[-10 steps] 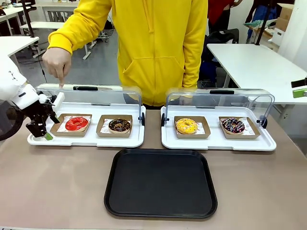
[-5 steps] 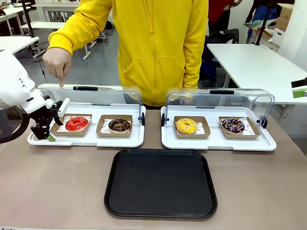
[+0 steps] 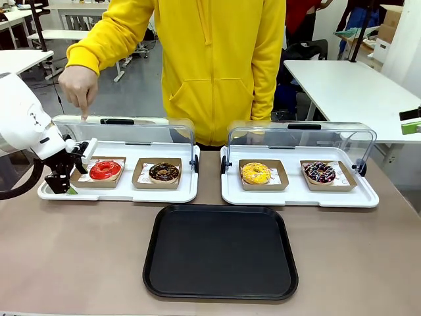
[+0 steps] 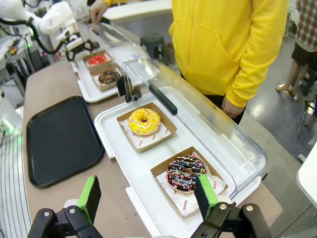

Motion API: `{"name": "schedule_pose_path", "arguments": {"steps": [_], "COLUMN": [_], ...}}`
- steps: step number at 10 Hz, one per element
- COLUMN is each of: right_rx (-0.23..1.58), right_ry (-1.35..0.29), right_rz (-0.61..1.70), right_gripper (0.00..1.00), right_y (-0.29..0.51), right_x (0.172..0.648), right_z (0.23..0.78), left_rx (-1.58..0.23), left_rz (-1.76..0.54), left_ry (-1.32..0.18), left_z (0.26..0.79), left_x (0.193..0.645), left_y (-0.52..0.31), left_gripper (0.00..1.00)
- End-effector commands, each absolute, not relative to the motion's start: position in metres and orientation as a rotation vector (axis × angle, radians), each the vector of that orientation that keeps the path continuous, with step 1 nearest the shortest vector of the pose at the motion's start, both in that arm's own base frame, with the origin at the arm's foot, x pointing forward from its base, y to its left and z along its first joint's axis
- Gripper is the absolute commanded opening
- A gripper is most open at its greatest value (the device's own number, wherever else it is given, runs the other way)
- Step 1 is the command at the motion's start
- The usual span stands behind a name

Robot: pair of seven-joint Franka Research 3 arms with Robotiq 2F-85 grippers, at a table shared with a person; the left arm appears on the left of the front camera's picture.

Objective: Move the first donut from the left to the tray.
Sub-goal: Pick up the Paper togo box containing the Donut indicated by the person and place it on the Handle tray.

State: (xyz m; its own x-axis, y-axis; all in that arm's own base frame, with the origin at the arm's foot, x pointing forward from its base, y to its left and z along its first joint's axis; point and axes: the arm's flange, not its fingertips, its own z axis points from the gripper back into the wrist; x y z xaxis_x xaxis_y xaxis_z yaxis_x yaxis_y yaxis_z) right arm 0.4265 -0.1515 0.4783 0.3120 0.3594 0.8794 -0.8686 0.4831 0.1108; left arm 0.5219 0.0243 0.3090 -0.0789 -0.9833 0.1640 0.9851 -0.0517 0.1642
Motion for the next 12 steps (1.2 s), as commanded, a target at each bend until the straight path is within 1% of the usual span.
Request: {"name": "schedule_pose_path", "arguments": {"steps": [1, 2, 3, 4, 6, 7, 8, 9, 12], "right_rx": [0.673, 0.673, 0.673, 0.673, 0.673, 0.673, 0.673, 0.673, 0.673], "right_ry": [-0.949, -0.949, -0.949, -0.949, -0.949, -0.949, -0.949, -0.949, -0.949], "right_rz": [0.893, 0.893, 0.893, 0.893, 0.893, 0.893, 0.893, 0.893, 0.893], "right_gripper": [1.00, 1.00, 1.00, 1.00, 1.00, 1.00, 1.00, 1.00, 1.00], "right_y": [-0.151, -0.151, -0.151, -0.151, -0.151, -0.151, -0.151, -0.151, -0.151], "right_x": [0.429, 0.429, 0.429, 0.429, 0.429, 0.429, 0.429, 0.429, 0.429], "right_z": [0.480, 0.480, 0.480, 0.480, 0.480, 0.480, 0.480, 0.480, 0.480], "left_rx": [0.005, 0.005, -0.002, -0.011, -0.020, -0.040, -0.054, -0.048, -0.073], "left_rz": [-1.629, -1.635, -1.633, -1.636, -1.639, -1.634, -1.626, -1.615, -1.592], "left_ry": [-0.217, -0.212, -0.209, -0.208, -0.191, -0.174, -0.162, -0.155, -0.125], "left_z": [0.303, 0.303, 0.306, 0.307, 0.308, 0.311, 0.313, 0.315, 0.314], "left_x": [0.525, 0.526, 0.524, 0.524, 0.522, 0.522, 0.522, 0.522, 0.526], "left_y": [0.021, 0.021, 0.021, 0.020, 0.019, 0.019, 0.019, 0.020, 0.021], "left_gripper": [1.00, 0.48, 0.40, 0.00, 0.00, 0.14, 0.04, 0.00, 0.00]}}
